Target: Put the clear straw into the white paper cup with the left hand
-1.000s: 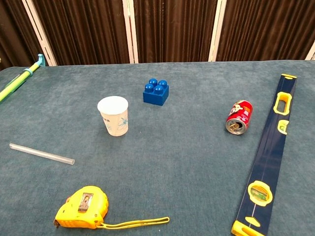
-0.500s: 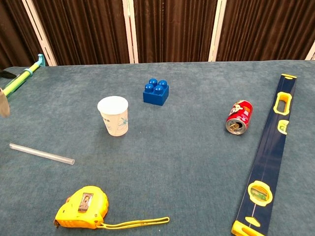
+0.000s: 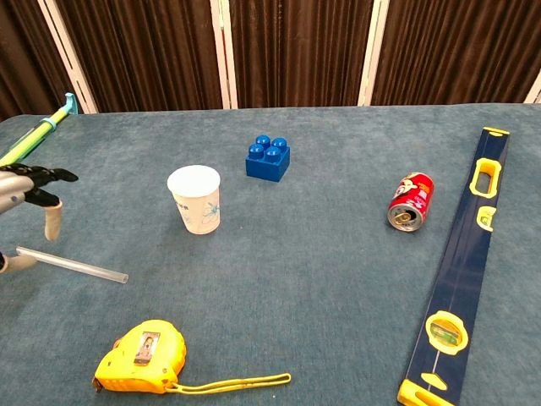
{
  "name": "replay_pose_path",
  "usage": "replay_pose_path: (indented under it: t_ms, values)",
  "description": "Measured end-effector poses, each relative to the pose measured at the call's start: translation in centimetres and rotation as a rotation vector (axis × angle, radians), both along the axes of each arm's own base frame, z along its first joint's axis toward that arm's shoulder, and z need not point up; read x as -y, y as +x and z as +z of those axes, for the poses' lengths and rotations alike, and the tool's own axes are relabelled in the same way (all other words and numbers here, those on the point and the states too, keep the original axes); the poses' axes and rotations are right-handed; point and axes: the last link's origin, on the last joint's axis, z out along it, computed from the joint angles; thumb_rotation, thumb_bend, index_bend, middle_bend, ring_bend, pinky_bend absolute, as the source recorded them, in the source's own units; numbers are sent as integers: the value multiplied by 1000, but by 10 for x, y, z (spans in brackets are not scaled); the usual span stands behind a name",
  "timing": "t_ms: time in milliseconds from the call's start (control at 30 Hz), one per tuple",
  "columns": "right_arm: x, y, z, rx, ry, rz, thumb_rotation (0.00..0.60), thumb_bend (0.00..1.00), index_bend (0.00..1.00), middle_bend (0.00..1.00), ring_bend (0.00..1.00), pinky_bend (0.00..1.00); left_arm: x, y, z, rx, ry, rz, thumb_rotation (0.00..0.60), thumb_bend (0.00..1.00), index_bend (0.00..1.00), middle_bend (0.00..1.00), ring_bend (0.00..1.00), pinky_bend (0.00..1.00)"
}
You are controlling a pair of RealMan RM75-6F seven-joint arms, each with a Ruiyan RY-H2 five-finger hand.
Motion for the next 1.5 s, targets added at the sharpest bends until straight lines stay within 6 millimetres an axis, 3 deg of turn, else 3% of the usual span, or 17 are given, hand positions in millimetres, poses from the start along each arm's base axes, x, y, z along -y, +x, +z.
replay_pose_path:
  t_ms: [600, 1233, 1500]
  values:
    - [0, 0, 0, 0, 0, 0, 600, 87, 0, 0, 0, 0, -8, 2, -29, -10, -43, -11, 600, 342, 485, 0, 0, 0]
    - [0, 0, 0, 0, 0, 0, 600, 87, 0, 0, 0, 0, -12, 4, -43, -14, -43, -15, 600, 367, 522, 0, 0, 0]
    - [0, 0, 0, 0, 0, 0, 600, 88, 0, 0, 0, 0, -11, 2, -46, -21, -49, -10, 600, 457, 529, 0, 0, 0]
